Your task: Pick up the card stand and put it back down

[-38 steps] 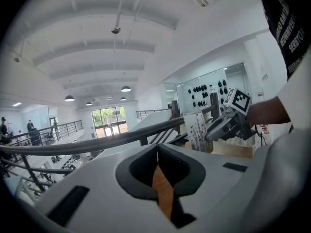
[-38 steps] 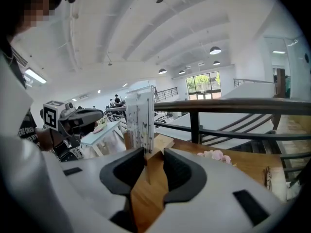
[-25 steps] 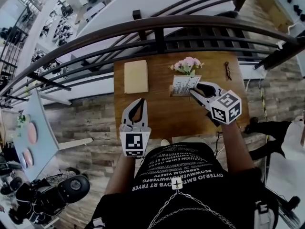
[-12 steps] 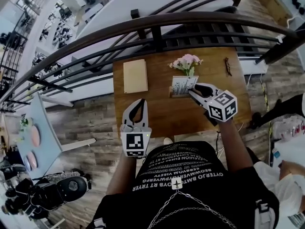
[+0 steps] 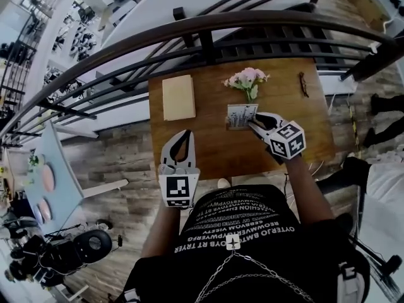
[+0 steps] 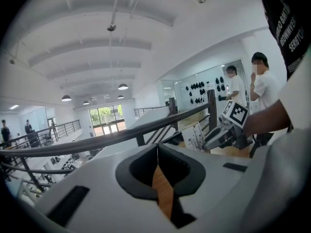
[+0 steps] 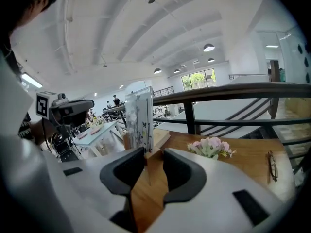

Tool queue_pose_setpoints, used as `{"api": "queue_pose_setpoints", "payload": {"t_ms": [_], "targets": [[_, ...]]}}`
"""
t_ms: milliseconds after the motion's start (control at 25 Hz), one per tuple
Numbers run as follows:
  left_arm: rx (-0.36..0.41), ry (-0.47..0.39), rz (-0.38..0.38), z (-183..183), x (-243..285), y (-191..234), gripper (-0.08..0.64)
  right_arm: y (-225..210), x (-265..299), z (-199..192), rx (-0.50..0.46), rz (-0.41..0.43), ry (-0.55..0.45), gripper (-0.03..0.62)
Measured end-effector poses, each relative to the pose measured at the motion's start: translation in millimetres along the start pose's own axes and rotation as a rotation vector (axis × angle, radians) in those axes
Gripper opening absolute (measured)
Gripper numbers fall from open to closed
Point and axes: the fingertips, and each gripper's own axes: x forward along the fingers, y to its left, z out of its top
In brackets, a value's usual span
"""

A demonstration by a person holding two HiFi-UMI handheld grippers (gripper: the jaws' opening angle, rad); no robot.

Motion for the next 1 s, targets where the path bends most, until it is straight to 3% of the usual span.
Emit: {"api": "queue_pose_setpoints", "payload": {"t_ms": [1000], "targets": [[0.01,0.11,0.018,-23,30,-3,0.029,-76,81,-148,0.109,-0.014,0.19,0.133]]}}
